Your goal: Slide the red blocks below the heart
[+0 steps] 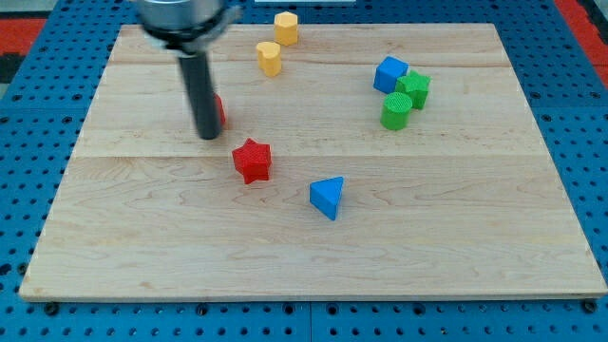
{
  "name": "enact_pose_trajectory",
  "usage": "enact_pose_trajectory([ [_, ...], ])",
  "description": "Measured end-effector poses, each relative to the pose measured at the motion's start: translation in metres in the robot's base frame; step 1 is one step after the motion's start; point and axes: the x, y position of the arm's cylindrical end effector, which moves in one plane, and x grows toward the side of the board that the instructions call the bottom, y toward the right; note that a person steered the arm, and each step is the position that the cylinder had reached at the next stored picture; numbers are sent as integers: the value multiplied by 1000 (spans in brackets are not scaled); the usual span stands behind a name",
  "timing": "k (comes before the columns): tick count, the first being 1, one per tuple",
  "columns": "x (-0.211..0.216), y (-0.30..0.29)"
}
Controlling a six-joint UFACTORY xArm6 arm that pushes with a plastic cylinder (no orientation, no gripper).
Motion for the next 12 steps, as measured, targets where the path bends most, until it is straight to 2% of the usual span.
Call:
enact_pose_trajectory([
  [1, -9, -33],
  [3, -42, 48],
  [4, -19, 41],
  [5, -16, 68],
  [7, -51, 82],
  [8, 14, 108],
  [9, 61, 157],
  [10, 102, 76],
  [11, 76, 50],
  [12, 48, 62],
])
